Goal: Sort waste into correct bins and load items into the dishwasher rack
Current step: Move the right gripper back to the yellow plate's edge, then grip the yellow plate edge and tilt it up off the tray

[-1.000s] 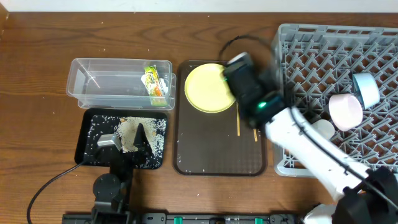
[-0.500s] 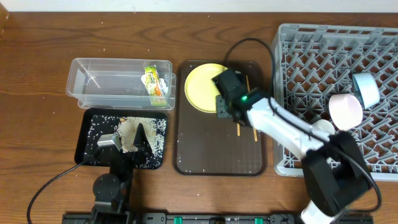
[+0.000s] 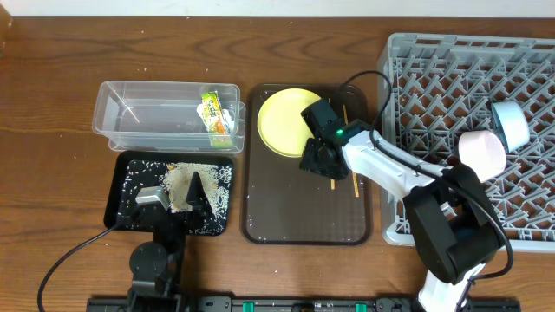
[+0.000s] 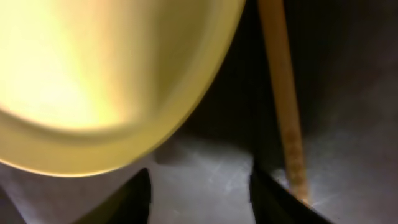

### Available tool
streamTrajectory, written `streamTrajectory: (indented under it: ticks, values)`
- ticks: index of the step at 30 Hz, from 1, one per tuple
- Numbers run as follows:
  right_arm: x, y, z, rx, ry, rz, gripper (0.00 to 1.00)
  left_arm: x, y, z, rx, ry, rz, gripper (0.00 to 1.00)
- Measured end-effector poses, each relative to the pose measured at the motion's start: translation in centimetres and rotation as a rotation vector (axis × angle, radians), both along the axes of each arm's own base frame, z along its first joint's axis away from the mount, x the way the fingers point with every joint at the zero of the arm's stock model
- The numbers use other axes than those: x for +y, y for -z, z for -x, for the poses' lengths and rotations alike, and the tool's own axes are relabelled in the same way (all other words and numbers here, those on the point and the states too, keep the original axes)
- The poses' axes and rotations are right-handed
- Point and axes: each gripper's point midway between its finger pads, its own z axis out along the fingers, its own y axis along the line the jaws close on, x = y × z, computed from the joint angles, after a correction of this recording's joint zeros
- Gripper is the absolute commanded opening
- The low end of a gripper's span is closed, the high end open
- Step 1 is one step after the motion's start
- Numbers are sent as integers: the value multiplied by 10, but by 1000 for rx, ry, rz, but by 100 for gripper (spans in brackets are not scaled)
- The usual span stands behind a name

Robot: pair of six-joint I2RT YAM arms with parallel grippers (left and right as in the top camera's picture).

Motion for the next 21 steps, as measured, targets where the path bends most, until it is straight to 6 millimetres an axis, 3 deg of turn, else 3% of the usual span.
streamTrajectory:
  ticks: [3, 9, 17, 21]
  values:
    - [14, -5, -7, -24, -12, -67, 52, 0, 0, 0, 0, 0, 0, 89]
    - [26, -8, -7, -30, -28, -115, 53, 0, 0, 0, 0, 0, 0, 89]
    - [5, -5, -16, -18, 126, -74, 51, 0, 0, 0, 0, 0, 0, 89]
    - [-4, -4, -21, -26, 202, -50, 56, 0, 0, 0, 0, 0, 0, 89]
